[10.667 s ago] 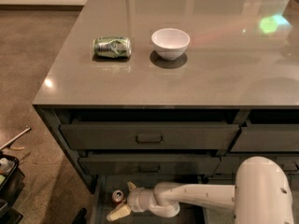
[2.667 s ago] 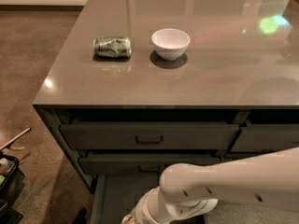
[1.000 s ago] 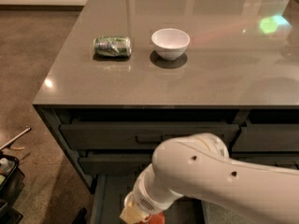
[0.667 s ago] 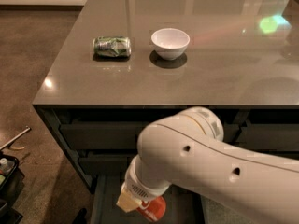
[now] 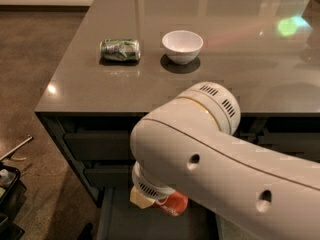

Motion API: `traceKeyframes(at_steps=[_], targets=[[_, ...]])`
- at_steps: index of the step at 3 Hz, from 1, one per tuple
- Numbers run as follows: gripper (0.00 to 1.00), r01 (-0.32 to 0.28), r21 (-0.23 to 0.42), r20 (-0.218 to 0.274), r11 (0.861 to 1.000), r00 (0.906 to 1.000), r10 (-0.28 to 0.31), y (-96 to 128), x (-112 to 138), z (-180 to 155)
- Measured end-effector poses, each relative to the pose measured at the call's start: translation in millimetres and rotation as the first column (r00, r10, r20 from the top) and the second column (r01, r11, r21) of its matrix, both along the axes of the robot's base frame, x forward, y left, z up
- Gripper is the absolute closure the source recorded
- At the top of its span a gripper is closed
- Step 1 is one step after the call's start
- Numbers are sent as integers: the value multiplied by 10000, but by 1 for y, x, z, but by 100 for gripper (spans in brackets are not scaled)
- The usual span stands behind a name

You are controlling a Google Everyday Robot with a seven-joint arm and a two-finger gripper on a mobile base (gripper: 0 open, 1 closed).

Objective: Pick coke can from bottom drawer and place on counter

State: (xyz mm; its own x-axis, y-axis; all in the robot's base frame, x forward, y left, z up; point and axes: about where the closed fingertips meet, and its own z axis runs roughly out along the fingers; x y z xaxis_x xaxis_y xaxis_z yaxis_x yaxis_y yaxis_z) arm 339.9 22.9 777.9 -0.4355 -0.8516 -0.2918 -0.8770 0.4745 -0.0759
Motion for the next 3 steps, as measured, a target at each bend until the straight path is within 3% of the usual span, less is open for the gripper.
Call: traceKeyframes(at_steps=[2,3], targets=[[100,36,-155,163,9999,9999,-34,-5,2,8],[100,-22,-628,702,9980,9975,66,-12,17,44]])
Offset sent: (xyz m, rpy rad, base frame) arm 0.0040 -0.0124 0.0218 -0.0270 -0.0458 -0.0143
